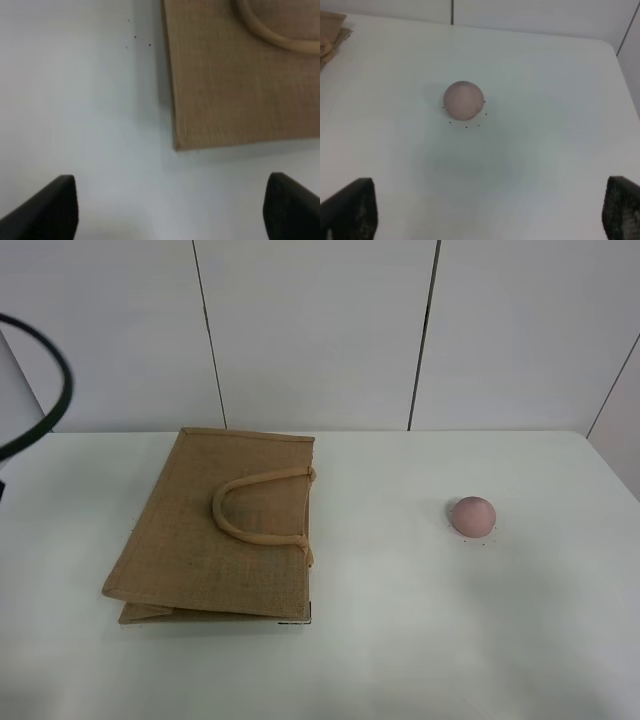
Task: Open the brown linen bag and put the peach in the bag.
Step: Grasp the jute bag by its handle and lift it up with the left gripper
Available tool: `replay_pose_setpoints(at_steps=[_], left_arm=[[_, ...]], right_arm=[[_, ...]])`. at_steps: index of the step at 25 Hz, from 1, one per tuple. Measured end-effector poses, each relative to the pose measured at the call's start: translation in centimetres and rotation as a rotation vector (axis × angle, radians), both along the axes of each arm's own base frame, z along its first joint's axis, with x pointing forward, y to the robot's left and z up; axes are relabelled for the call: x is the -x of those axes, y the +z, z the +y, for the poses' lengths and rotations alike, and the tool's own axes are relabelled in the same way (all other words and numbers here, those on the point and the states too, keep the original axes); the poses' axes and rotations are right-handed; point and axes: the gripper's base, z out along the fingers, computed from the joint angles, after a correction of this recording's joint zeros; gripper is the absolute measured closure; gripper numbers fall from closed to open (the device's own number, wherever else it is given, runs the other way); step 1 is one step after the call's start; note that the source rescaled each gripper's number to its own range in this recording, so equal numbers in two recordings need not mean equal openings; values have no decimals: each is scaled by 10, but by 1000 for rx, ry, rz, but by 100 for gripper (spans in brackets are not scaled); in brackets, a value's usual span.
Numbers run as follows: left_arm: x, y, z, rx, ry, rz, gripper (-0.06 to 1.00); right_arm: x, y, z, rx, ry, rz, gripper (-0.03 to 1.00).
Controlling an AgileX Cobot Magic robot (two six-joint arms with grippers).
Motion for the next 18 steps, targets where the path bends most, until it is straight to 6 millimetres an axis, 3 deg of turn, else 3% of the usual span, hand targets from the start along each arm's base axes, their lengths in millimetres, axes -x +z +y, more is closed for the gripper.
replay_pose_setpoints(at_steps=[1, 2, 5, 11, 15, 18], left_arm=[[-20, -1, 0, 0, 1, 21, -6], [-20, -1, 0, 0, 1, 21, -6], [-69, -12, 0, -1, 3, 80, -6], [-159, -49, -2, -1, 4, 209, -6], [-196, -65, -12, 12, 16, 236, -6], [-213, -79, -37, 26, 10, 263, -6]], right_arm=[[0, 0, 0, 0, 0, 0, -3], [0, 0, 0, 0, 0, 0, -3], [0, 0, 0, 0, 0, 0, -3], [0, 0, 0, 0, 0, 0, -3], [0, 0, 0, 0, 0, 0, -3], [0, 0, 0, 0, 0, 0, -3]])
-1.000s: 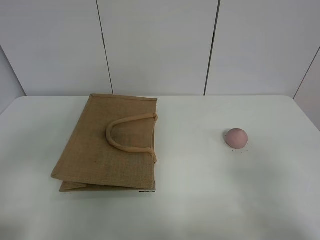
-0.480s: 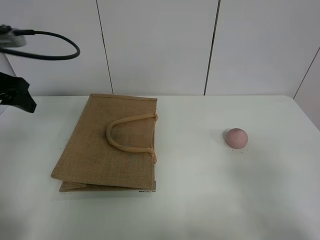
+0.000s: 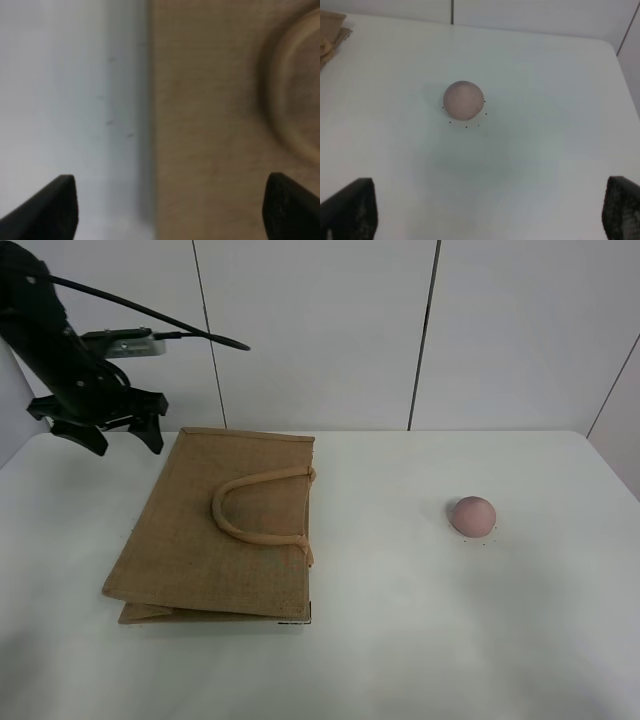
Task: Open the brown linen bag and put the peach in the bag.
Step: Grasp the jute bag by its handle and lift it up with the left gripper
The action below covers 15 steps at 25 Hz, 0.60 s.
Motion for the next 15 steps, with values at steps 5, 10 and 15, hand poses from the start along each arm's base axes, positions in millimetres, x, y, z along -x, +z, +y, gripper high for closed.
replay_pose_setpoints(at_steps=[5, 10, 15], left_arm=[[-14, -17, -55, 20, -49, 28, -6], [-24, -36, -101, 17, -116, 29, -6], [-35, -63, -104, -64, -107, 52, -6]], right_arm=[[0, 0, 0, 0, 0, 0, -3], [0, 0, 0, 0, 0, 0, -3], [0, 0, 0, 0, 0, 0, -3]])
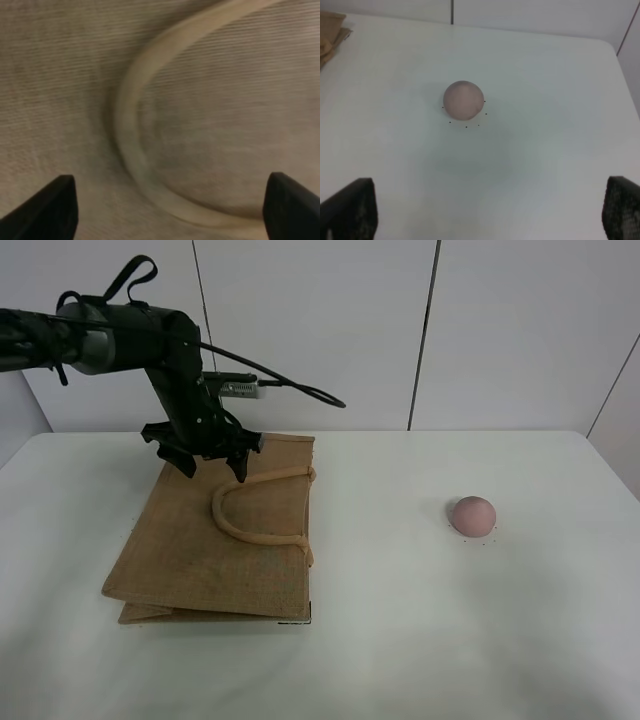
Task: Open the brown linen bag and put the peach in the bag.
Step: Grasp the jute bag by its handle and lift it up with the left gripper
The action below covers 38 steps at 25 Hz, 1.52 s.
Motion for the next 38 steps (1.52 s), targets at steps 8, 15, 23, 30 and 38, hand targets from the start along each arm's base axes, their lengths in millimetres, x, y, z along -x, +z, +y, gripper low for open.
replay_pose_setpoints(at_steps=[8, 15, 23, 30, 38], left_arm=[[-6, -24, 5, -30, 36, 43, -6], [-11, -46, 10, -30, 57, 85, -6], [-16, -72, 8, -32, 57, 99, -6], [-17, -88, 7, -38, 56, 118, -4], [-17, -88, 6, -31, 59, 118, 78]], right_arm=[[0, 0, 0, 0, 0, -1, -3], [0, 0, 0, 0, 0, -1, -3], [0, 0, 0, 0, 0, -1, -3], [0, 0, 0, 0, 0, -1, -3], [0, 0, 0, 0, 0, -1, -3]])
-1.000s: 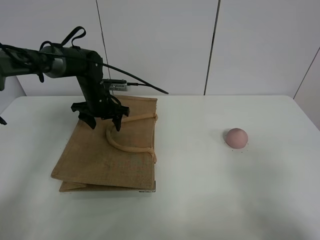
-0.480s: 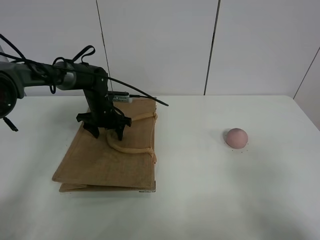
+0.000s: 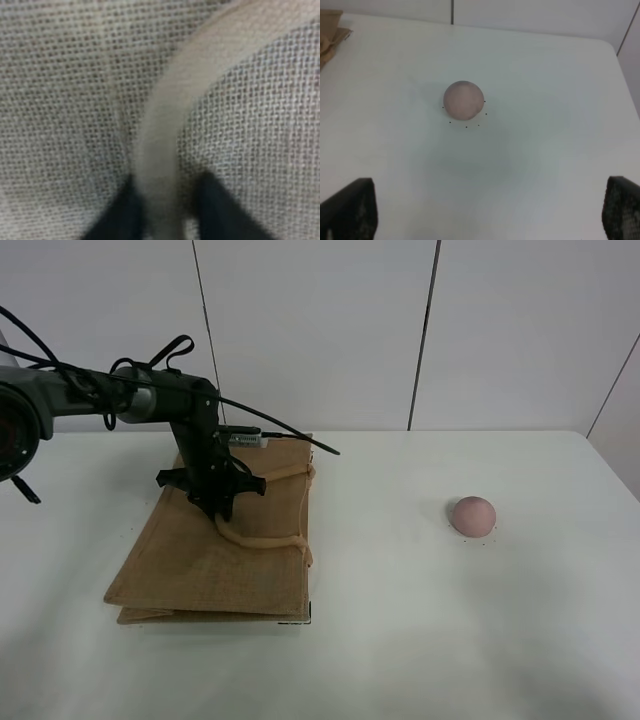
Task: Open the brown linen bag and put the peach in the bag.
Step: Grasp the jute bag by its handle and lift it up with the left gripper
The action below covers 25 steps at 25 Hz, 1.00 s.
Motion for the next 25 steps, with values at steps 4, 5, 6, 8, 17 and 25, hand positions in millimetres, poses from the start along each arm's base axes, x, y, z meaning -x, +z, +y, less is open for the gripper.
replay_pose_setpoints(at_steps=[4, 5, 6, 8, 17, 25], left_arm=[[-1, 3, -1, 3, 8, 1, 94], [-1, 6, -1, 0, 9, 7, 94], [-2, 11, -1, -3, 9, 11, 94], [-5, 26, -1, -9, 8, 12, 94], [-1, 187, -2, 68, -82, -222, 94], [45, 284, 7, 183, -123, -430, 94]], right_arm=[[0, 0, 0, 0, 0, 0, -3], [0, 0, 0, 0, 0, 0, -3], [0, 0, 0, 0, 0, 0, -3], [0, 0, 0, 0, 0, 0, -3], [0, 0, 0, 0, 0, 0, -3], [0, 0, 0, 0, 0, 0, -3]])
